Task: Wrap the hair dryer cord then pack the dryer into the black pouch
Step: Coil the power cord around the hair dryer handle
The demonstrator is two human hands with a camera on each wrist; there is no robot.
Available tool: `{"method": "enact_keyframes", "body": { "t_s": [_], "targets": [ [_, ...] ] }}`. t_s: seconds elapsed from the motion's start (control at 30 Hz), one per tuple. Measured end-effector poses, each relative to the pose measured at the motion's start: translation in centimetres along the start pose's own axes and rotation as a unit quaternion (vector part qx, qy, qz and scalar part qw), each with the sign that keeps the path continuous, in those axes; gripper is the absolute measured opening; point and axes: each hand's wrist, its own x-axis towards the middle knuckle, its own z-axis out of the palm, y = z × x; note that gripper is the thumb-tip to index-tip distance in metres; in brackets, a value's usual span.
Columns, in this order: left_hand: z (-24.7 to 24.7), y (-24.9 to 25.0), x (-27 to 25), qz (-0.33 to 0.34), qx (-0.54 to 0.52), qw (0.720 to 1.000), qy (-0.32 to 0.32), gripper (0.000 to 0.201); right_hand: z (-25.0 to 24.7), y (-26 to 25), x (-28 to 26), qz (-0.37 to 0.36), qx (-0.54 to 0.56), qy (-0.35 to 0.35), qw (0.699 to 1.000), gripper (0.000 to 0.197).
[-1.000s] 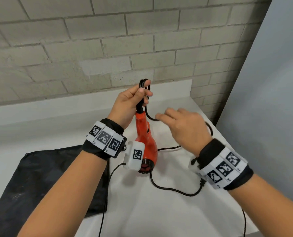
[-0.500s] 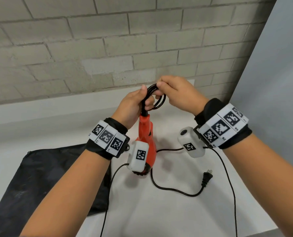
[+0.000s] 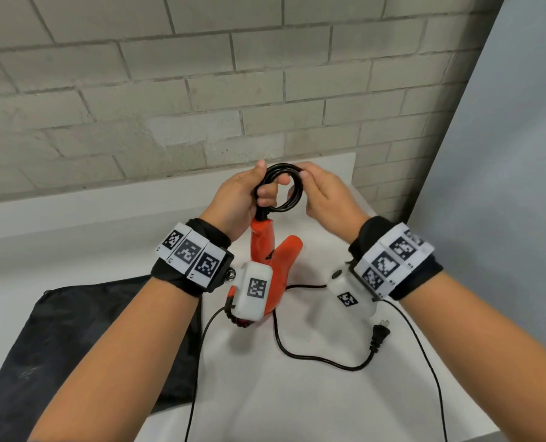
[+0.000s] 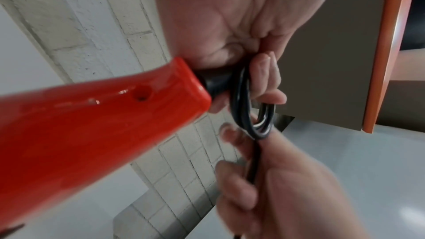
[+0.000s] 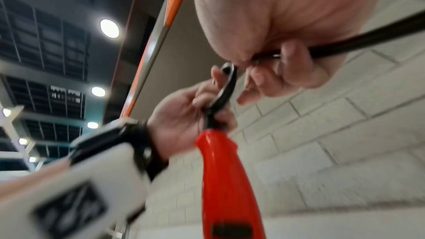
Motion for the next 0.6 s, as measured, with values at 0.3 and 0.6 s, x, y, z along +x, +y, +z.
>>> {"method": "enact_keyframes", "body": {
  "t_s": [0.3,0.6],
  "targets": [
    [-1.3,-0.3,-0.2,0.038,-0.030,0.998,-0.051,0.031,4.1,1.6,-5.1,0.098,-0.222,-0.102,0.965,0.042],
    [-0.8,-1.0,-0.1,0.076,0.072,0.994,0.013,0.026,3.3,1.0,-7.5,0.068,-0.152,-0.031,0.986,0.031]
  ]
}}
